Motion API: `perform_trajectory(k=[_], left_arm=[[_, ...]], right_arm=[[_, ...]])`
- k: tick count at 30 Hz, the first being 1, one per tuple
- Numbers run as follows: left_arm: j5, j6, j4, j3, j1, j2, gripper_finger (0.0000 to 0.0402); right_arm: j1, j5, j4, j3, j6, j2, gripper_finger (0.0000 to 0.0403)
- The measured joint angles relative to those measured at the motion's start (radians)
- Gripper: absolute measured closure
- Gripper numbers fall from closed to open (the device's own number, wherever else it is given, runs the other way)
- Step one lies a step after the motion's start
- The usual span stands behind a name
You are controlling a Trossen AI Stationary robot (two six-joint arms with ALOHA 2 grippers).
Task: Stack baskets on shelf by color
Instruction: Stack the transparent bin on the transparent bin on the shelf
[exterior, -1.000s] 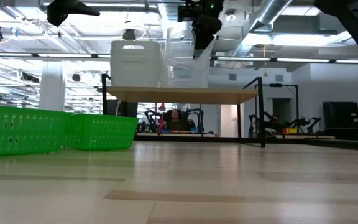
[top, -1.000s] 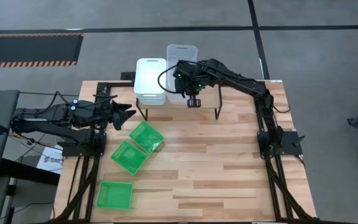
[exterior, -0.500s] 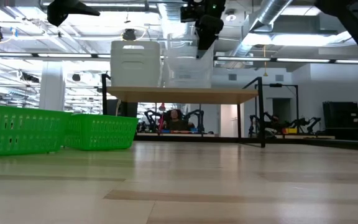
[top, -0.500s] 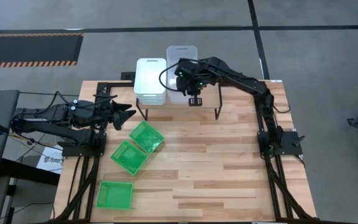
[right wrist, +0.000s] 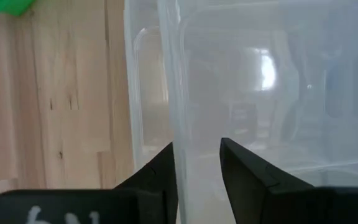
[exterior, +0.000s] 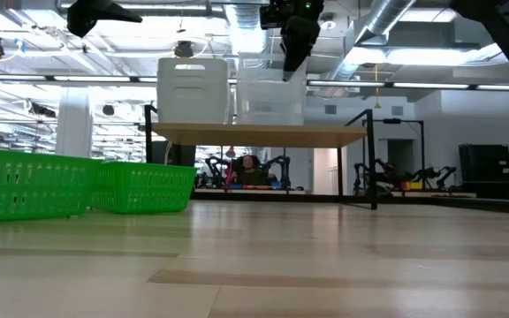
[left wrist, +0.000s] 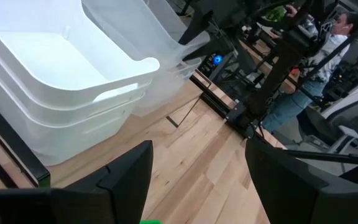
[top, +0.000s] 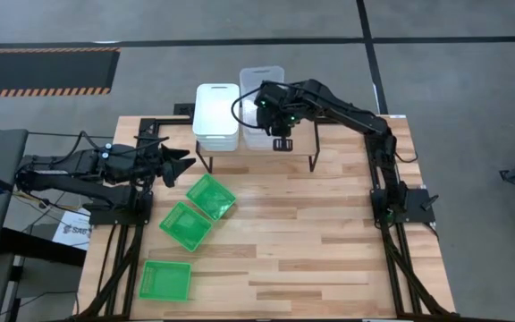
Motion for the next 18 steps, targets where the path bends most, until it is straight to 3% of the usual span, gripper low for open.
perform_trajectory(k=[18], left_arm=[[0.000,0.000,0.000,0.000,0.000,0.000,0.0157]], right_arm=[[0.004,-0.073,0.011,-0.002,0.015,-0.012,0.0230]])
